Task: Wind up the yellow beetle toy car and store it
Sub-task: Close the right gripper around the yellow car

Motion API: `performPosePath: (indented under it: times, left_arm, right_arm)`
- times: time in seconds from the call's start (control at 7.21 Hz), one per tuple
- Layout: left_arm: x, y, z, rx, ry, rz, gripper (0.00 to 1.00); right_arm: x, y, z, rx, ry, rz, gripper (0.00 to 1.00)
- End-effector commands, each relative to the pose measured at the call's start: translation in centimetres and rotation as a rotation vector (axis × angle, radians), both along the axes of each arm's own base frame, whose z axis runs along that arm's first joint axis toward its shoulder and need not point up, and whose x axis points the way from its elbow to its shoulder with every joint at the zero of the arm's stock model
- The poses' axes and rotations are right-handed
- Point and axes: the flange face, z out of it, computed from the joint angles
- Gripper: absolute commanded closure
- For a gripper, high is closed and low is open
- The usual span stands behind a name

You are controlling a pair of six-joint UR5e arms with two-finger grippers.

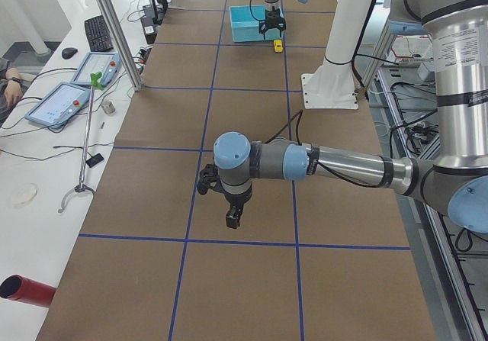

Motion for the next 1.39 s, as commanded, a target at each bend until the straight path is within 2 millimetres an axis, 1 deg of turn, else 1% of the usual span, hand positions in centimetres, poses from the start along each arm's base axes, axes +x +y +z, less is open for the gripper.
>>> performPosePath:
  times: [0.0, 0.14, 0.28, 0.56, 0.69, 0.83, 0.97, 1.11, 1.25]
  left_arm:
    - [-0.1, 0.1, 1.6, -0.031, 0.009, -0.006, 0.00]
    - [-0.1, -0.1, 1.3, -0.026, 0.009, -0.008, 0.00]
    - [-0.1, -0.5, 1.5, -0.028, 0.001, -0.008, 0.00]
    - [-0.1, -0.6, 1.7, -0.026, 0.003, -0.011, 0.00]
    - [-0.1, -0.6, 1.4, -0.019, 0.003, -0.012, 0.00]
    - [-0.1, -0.3, 1.9, -0.032, 0.007, -0.011, 0.00]
    - [-0.2, 0.1, 2.2, -0.040, 0.008, -0.014, 0.00]
    - [-0.5, 0.2, 2.2, -0.040, 0.010, -0.022, 0.00]
    - [-0.8, 0.9, 2.8, -0.052, 0.010, -0.029, 0.00]
  right_arm:
    - [-1.7, 2.6, 0.9, 0.023, 0.026, -0.051, 0.00]
    - [-1.5, 2.6, 1.0, 0.020, 0.029, -0.050, 0.00]
    - [-0.7, 2.8, 2.2, 0.001, 0.057, -0.035, 0.00]
    - [-0.6, 3.1, 2.6, -0.112, 0.077, 0.085, 0.00]
    - [-0.9, 3.1, 2.7, -0.116, 0.075, 0.088, 0.00]
    - [-0.9, 2.9, 2.8, -0.100, 0.080, 0.096, 0.00]
    - [-1.3, 3.2, 2.9, -0.073, 0.085, 0.087, 0.00]
    - [-2.3, 4.2, 2.9, -0.027, 0.096, 0.076, 0.00]
    - [-2.8, 4.6, 3.2, -0.013, 0.104, 0.069, 0.00]
